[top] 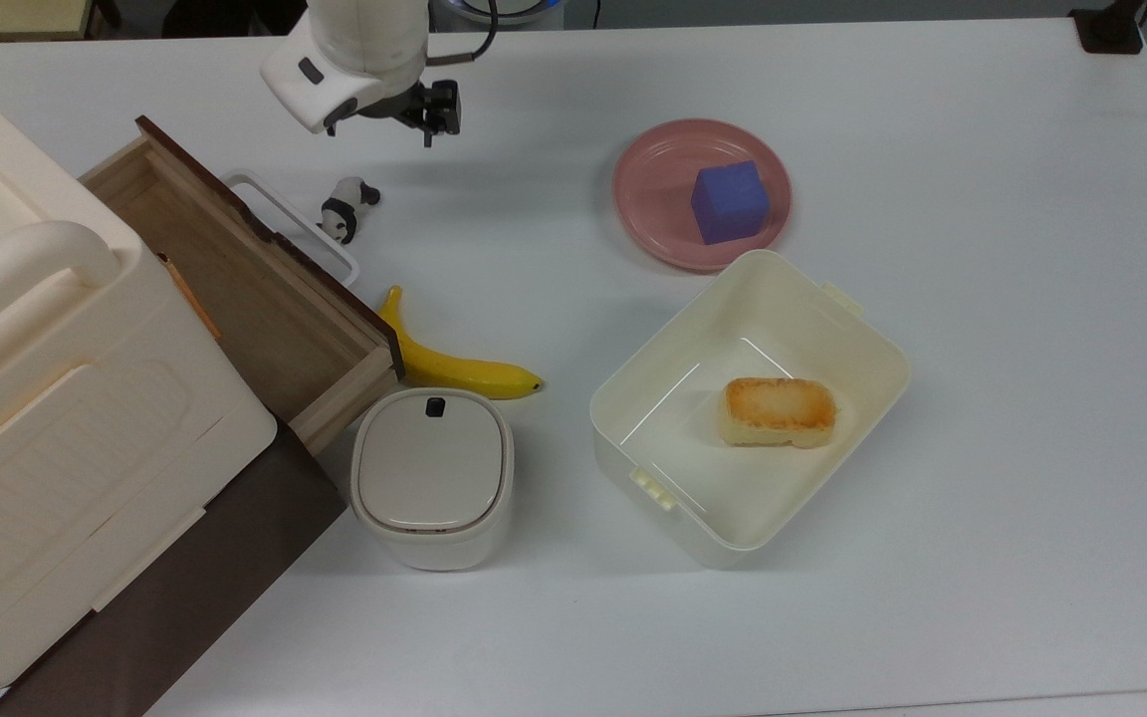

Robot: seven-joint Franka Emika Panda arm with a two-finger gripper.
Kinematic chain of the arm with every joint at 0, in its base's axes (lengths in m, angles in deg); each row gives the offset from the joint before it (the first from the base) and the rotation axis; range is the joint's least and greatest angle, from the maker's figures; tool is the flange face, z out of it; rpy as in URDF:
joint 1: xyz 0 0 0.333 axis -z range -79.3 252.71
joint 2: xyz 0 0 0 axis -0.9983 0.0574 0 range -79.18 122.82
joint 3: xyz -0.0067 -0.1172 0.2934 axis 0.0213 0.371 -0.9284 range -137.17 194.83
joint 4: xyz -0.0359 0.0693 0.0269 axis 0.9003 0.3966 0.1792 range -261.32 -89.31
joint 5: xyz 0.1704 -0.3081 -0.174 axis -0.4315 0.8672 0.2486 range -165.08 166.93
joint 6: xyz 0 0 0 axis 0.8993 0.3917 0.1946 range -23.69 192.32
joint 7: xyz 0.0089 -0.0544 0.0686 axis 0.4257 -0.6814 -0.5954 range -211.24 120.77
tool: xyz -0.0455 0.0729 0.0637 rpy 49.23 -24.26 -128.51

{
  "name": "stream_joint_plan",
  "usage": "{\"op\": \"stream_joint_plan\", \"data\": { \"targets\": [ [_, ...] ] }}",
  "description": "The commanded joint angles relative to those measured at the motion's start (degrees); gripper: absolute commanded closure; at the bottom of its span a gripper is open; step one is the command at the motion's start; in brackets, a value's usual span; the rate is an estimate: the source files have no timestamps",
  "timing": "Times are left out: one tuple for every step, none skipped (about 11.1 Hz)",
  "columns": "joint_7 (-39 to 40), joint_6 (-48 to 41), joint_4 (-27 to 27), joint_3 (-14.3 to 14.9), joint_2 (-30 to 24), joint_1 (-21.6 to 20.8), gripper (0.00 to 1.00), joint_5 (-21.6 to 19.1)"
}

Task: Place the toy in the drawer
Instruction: 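Move the gripper down over the panda toy beside the drawer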

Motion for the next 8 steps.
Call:
{"op": "stream_joint_plan", "data": {
  "targets": [
    [-6.26,5.2,-3.7,0.06,0.51,0.46,0.0,6.56],
    [-8.02,6.16,-3.7,0.06,1.48,1.94,0.0,8.59],
    [-8.56,8.52,-3.7,0.06,2.62,2.92,0.0,9.14],
    [-9.52,9.59,-3.62,0.06,4.2,3.1,0.0,9.66],
    [-11.19,9.6,-3.53,0.06,5.52,3.1,0.0,12.28],
    [-14.16,9.77,-3.53,0.06,6.75,3.01,0.0,13.87],
    [-16.19,9.95,-3.53,0.06,7.72,2.75,0.0,15.54],
    [-16.56,9.95,-3.61,0.06,8.6,2.66,0.0,16.17]
  ]
}}
